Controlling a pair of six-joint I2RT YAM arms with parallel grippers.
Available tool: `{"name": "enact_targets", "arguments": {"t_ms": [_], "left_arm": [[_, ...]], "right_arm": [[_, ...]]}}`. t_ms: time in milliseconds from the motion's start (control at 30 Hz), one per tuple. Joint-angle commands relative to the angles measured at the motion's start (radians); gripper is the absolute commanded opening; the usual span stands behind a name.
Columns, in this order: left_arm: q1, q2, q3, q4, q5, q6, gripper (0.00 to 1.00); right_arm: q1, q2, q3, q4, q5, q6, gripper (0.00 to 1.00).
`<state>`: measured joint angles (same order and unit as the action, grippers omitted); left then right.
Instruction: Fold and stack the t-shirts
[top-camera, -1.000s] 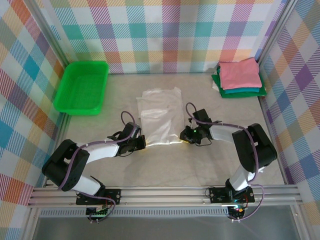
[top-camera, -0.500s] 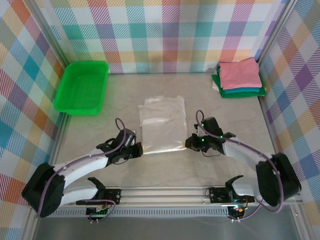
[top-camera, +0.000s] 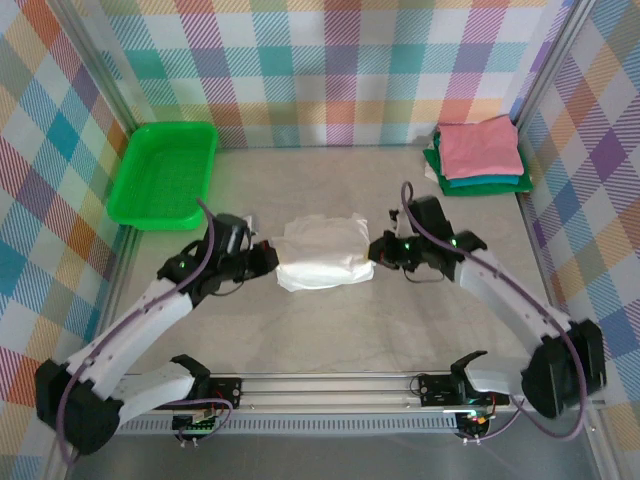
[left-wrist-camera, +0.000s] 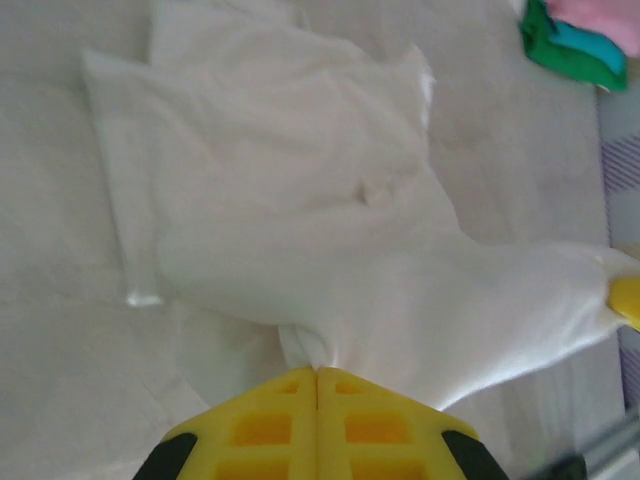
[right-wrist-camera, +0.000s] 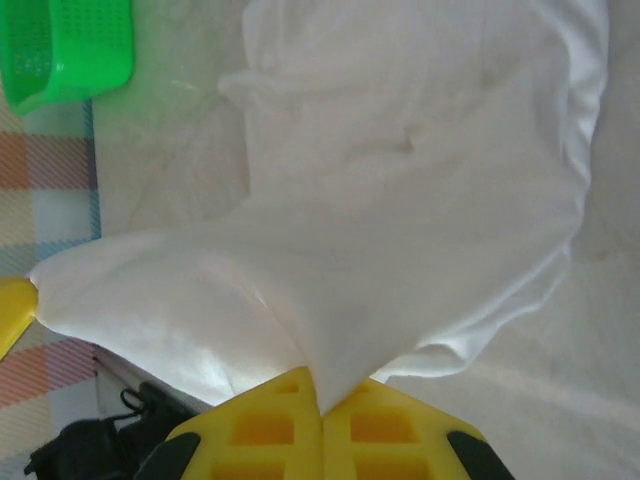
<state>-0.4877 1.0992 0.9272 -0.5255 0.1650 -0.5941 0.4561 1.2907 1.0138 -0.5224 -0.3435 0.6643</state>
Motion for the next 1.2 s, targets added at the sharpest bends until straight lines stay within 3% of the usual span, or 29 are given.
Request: {"name": "enact_targets", "arguments": {"t_ms": [0,300,367,400,467,500,567,667,767,900,1000,1167], "left_arm": [[0.089,0.120,0.096,-0.064,-0.014,0.067,0.00],[0.180,0.514,0.385,-0.032,0.015,0.219,0.00],[0.192,0.601,0.463,-0.054,0.011,0.238,0.00],[0.197,0.649,0.503,-0.068,0.002,0.253,0.04],[0.207,0.739,0.598,-0.122,-0.045,0.268,0.31],[0.210,0.780,0.649,-0.153,-0.067,0.278,0.39],[0.209,0.813,0.722,-0.194,-0.116,0.273,0.43],[0.182,0.746,0.713,-0.173,-0.180,0.232,0.46],[0.102,0.626,0.608,-0.107,-0.240,0.206,0.42],[0.014,0.513,0.337,0.171,-0.144,0.120,0.41],[-0.005,0.529,0.193,0.340,-0.151,0.080,0.41],[0.037,0.643,0.097,0.448,-0.237,0.075,0.36]], "right_arm": [[-0.021,0.148,0.141,-0.062,0.045,-0.066,0.00],[-0.086,0.536,0.459,-0.063,0.025,-0.119,0.01],[-0.097,0.604,0.506,-0.059,0.030,-0.117,0.15],[-0.106,0.646,0.549,-0.074,0.027,-0.119,0.17],[-0.122,0.706,0.620,-0.076,0.016,-0.125,0.27],[-0.128,0.735,0.666,-0.079,0.009,-0.132,0.32],[-0.135,0.774,0.763,-0.116,0.017,-0.142,0.36],[-0.128,0.755,0.825,-0.147,-0.007,-0.161,0.43],[-0.082,0.622,0.676,-0.062,-0.032,-0.181,0.39],[-0.028,0.501,0.399,0.177,-0.233,-0.098,0.15],[-0.026,0.532,0.312,0.249,-0.231,-0.091,0.10],[-0.074,0.685,0.260,0.345,-0.183,-0.097,0.07]]}}
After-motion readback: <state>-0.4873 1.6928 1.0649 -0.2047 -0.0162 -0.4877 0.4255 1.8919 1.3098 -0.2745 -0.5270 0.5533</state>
